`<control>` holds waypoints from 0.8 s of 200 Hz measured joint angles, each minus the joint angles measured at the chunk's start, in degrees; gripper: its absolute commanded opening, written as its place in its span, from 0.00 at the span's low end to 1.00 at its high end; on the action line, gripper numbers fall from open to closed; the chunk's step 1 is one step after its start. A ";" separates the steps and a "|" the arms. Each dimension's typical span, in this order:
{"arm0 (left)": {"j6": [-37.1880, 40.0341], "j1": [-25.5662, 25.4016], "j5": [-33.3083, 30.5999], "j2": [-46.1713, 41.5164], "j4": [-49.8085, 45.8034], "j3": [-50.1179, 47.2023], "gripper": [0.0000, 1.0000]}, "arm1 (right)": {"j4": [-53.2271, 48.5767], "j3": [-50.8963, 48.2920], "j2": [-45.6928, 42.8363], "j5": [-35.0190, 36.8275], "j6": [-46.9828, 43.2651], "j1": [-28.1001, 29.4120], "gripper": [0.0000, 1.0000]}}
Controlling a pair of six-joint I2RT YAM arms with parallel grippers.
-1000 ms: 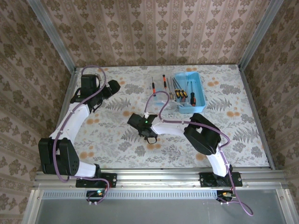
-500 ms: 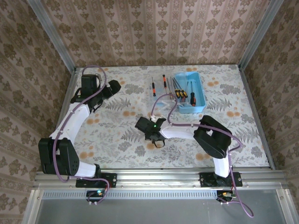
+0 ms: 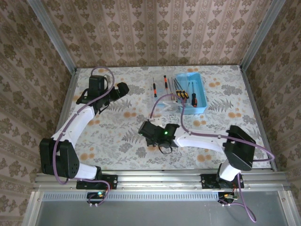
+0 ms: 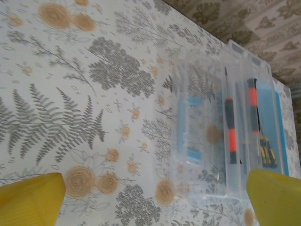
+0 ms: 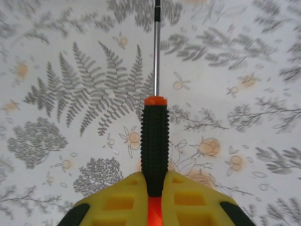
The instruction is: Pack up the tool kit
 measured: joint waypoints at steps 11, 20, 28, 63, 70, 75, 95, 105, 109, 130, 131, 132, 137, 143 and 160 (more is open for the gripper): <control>0.22 -1.25 0.02 0.28 0.00 0.00 1.00 | -1.66 0.17 -2.56 0.83 -1.53 -0.35 0.12; 0.42 -2.34 0.02 0.72 -0.02 0.00 1.00 | -3.10 0.68 -4.26 1.29 -2.86 -0.83 0.12; 0.61 -3.32 0.07 1.29 -0.09 0.04 1.00 | -4.26 1.44 -5.62 1.49 -4.28 -1.79 0.13; 1.36 -6.86 0.20 3.34 -0.70 0.11 1.00 | -6.82 8.57 -7.21 0.90 -12.70 -10.95 0.13; 1.53 -7.08 0.20 3.39 -0.85 0.11 1.00 | -7.37 10.80 -6.51 0.59 -14.51 -13.07 0.13; 1.70 -7.13 0.17 3.39 -0.87 0.11 1.00 | -7.76 12.59 -5.81 0.15 -15.76 -14.58 0.13; 1.92 -7.13 -0.07 3.39 -0.85 0.31 1.00 | -8.48 20.98 -0.85 -1.55 -20.22 -19.50 0.14; 1.92 -7.13 -0.17 3.39 -0.85 0.33 1.00 | -8.61 25.49 2.45 -3.26 -21.92 -21.66 0.14; 1.92 -7.13 -0.22 3.39 -0.85 0.33 1.00 | -8.59 26.97 3.61 -3.74 -22.43 -22.38 0.14; 1.92 -7.13 -0.24 3.39 -0.87 0.33 1.00 | -9.27 35.65 11.15 -6.67 -24.92 -25.66 0.14; 1.92 -7.13 -0.22 3.39 -0.87 0.33 1.00 | -9.29 35.91 11.43 -6.80 -25.00 -25.75 0.14; 1.92 -7.13 -0.20 3.39 -0.87 0.33 1.00 | -9.29 36.48 11.98 -7.06 -25.11 -25.94 0.14; 1.92 -7.13 -0.22 3.39 -0.87 0.33 1.00 | -9.40 38.25 13.79 -7.56 -25.66 -26.56 0.14; 1.95 -7.13 -0.24 3.39 -0.87 0.33 1.00 | -9.55 40.04 15.65 -7.93 -26.18 -27.19 0.14; 1.92 -7.13 -0.17 3.39 -0.87 0.35 1.00 | -10.71 44.92 21.20 -9.29 -27.41 -29.20 0.14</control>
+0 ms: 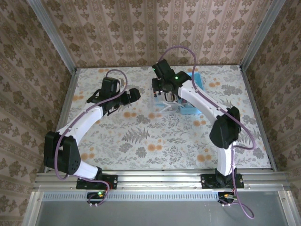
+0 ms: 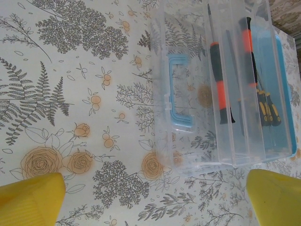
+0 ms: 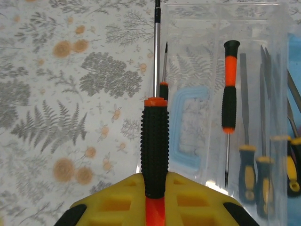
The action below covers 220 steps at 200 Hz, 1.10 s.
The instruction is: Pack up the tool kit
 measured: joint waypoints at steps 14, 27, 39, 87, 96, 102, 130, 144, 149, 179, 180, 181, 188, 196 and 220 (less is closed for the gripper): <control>0.00 0.00 -0.04 0.00 0.00 0.00 1.00 | -1.29 3.87 4.26 -1.16 -0.55 -1.38 0.14; 0.00 0.00 -0.02 0.00 0.00 0.02 1.00 | -2.75 7.54 8.07 -2.05 -0.85 -2.60 0.14; 0.00 0.00 -0.02 0.00 0.00 0.09 1.00 | -3.65 9.79 10.73 -3.08 -1.44 -3.52 0.14; 0.00 0.00 -0.02 0.00 0.00 0.52 1.00 | -5.68 11.04 13.88 -5.51 -1.95 -5.14 0.15; 0.02 0.00 -0.02 0.00 0.00 0.52 1.00 | -5.84 11.10 13.88 -5.99 -1.95 -5.14 0.15; 0.02 0.00 -0.02 0.00 0.00 0.52 1.00 | -5.90 11.10 13.90 -6.19 -1.95 -5.14 0.15; 0.02 0.00 -0.04 0.00 0.00 0.52 1.00 | -6.10 11.17 14.27 -7.19 -2.05 -5.14 0.20; 0.02 0.00 -0.02 0.00 0.00 0.52 1.00 | -6.21 11.41 14.27 -7.61 -2.01 -5.14 0.24; 0.02 0.00 -0.04 0.00 0.00 0.52 1.00 | -6.23 11.50 14.27 -7.63 -2.05 -5.14 0.25; 0.02 0.00 -0.02 0.00 0.00 0.52 1.00 | -6.34 11.85 14.27 -8.07 -2.03 -5.14 0.31; 0.02 0.00 -0.04 0.00 0.00 0.52 1.00 | -6.34 11.85 14.27 -8.07 -2.01 -5.14 0.31; 0.02 0.00 -0.04 0.00 0.00 0.52 1.00 | -6.36 11.87 14.27 -8.09 -2.03 -5.14 0.31; 0.04 0.00 -0.02 0.00 0.00 0.52 1.00 | -6.43 11.93 14.25 -8.11 -2.03 -5.14 0.32; 0.04 0.00 -0.02 0.00 0.00 0.52 1.00 | -6.45 11.96 14.19 -8.11 -2.03 -5.14 0.32; 0.20 0.00 -0.02 0.00 0.00 0.52 1.00 | -7.02 11.85 13.16 -7.93 -1.90 -5.14 0.33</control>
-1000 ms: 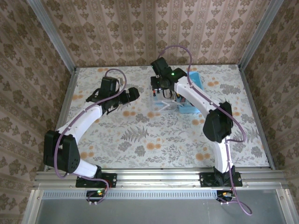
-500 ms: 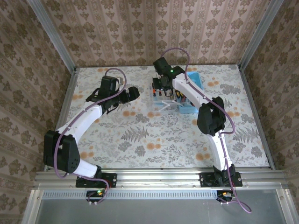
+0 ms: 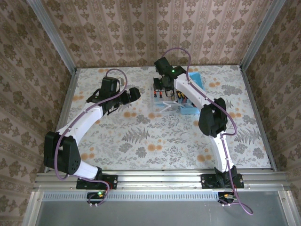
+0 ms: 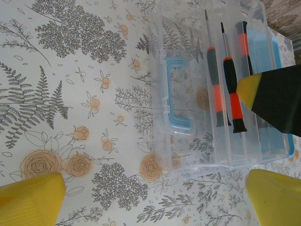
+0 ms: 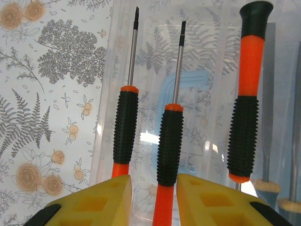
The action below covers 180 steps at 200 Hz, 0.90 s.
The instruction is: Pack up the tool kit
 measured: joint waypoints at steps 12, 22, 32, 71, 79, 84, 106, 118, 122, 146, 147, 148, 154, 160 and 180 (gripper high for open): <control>0.02 0.00 0.00 0.00 0.00 0.00 0.99 | 0.17 -1.11 -1.88 0.26 0.02 0.00 0.33; 0.02 0.00 0.00 0.00 0.00 0.00 0.96 | 0.55 -3.21 -4.70 0.55 0.02 -0.07 0.33; 0.13 0.00 0.02 0.00 0.00 0.00 0.93 | 1.33 -5.81 -8.39 0.68 0.02 -0.28 0.34; 1.31 -0.07 0.24 2.01 0.04 0.22 0.77 | 7.67 -20.90 -26.18 0.72 0.04 -6.56 0.41; 1.51 -0.11 0.26 2.91 0.07 0.22 0.73 | 9.05 -24.20 -29.07 0.48 0.15 -9.66 0.43; 1.77 -0.20 0.26 3.54 -0.04 0.28 0.71 | 10.01 -26.32 -30.51 0.09 0.20 -11.91 0.44; 3.23 -0.72 0.48 7.06 -1.14 2.03 0.61 | 13.38 -34.62 -32.98 -1.38 0.68 -21.49 0.45; 3.91 -0.94 0.81 9.31 -2.03 3.74 0.60 | 14.47 -38.29 -32.13 -3.10 1.29 -25.97 0.45; 3.93 -1.05 0.92 9.99 -2.14 4.13 0.60 | 14.67 -39.32 -31.52 -3.67 1.53 -27.26 0.46; 4.09 -1.33 1.68 13.57 -2.49 5.95 0.63 | 15.65 -42.07 -27.10 -6.45 2.27 -31.28 0.47; 4.09 -1.38 1.70 13.81 -2.47 6.01 0.63 | 15.78 -42.10 -26.73 -6.62 2.29 -31.36 0.48; 4.09 -1.42 1.73 13.94 -2.47 6.05 0.63 | 15.80 -42.10 -26.51 -6.71 2.32 -31.43 0.48; 4.07 -1.51 1.77 14.71 -2.62 6.40 0.64 | 16.37 -42.10 -25.07 -7.21 2.43 -31.69 0.48; 3.91 -1.57 1.92 15.50 -2.89 6.84 0.64 | 16.94 -42.10 -23.89 -7.54 2.43 -31.76 0.48; 3.82 -1.62 2.23 17.92 -3.48 8.48 0.65 | 17.92 -41.75 -19.82 -9.22 2.40 -31.65 0.48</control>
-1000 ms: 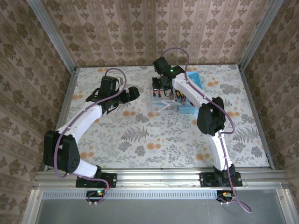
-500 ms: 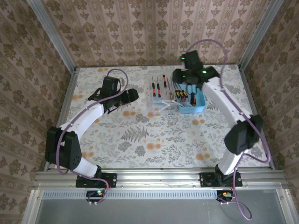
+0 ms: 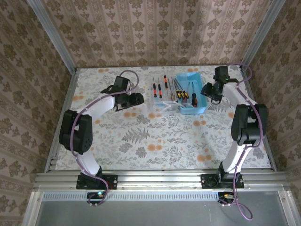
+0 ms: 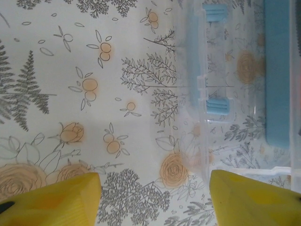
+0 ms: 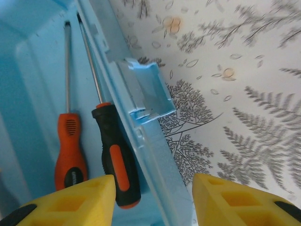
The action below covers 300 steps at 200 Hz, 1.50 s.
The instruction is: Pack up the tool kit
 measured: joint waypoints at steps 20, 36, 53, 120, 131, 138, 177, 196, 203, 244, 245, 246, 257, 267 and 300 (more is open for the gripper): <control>-0.55 -0.11 0.22 1.90 0.20 1.46 0.66 | 0.74 0.59 3.78 -1.57 0.11 0.17 0.45; -1.29 -0.11 0.61 2.93 0.66 2.10 0.66 | 1.27 0.50 5.16 -2.16 0.48 0.66 0.39; -1.84 -0.20 1.09 3.72 1.36 2.25 0.66 | 1.90 -0.26 4.94 -1.97 0.87 1.36 0.34; -2.56 0.42 0.26 4.26 2.21 2.21 0.66 | 5.09 -9.86 -1.95 2.80 0.96 10.27 0.25; -2.54 0.59 -0.59 4.26 2.23 2.12 0.65 | 5.16 -10.93 -2.91 3.58 1.09 11.19 0.25; -2.51 0.68 -0.98 4.26 2.38 1.95 0.63 | 5.16 -11.37 -3.32 3.89 1.09 11.58 0.25; -1.07 0.87 -1.16 4.59 3.93 0.35 0.49 | 5.01 -12.70 -5.44 4.50 1.01 12.26 0.25; -0.79 0.98 -0.94 4.31 5.25 -1.29 0.50 | 4.92 -12.90 -6.73 4.76 0.87 11.96 0.25; -0.66 1.18 -0.92 3.91 5.79 -2.49 0.50 | 4.94 -12.96 -7.26 4.76 0.87 11.72 0.25; 1.46 2.84 0.24 2.54 7.89 -5.25 0.49 | 5.88 -14.01 -10.67 3.41 1.33 10.03 0.25; 1.55 2.86 0.39 2.54 7.96 -5.25 0.49 | 5.92 -14.05 -10.73 3.34 1.33 9.99 0.25; 1.60 2.89 0.46 2.54 8.11 -5.25 0.49 | 5.97 -14.16 -10.84 3.21 1.33 9.90 0.25; 2.19 3.30 1.88 2.58 10.01 -5.29 0.47 | 6.60 -14.93 -11.65 1.90 1.95 9.22 0.25; 2.47 3.61 3.43 2.64 12.31 -5.31 0.45 | 7.21 -15.69 -12.04 0.72 2.40 8.52 0.25; 2.95 3.89 7.13 3.91 18.69 -5.20 0.35 | 8.83 -18.12 -12.13 -2.38 3.87 5.92 0.25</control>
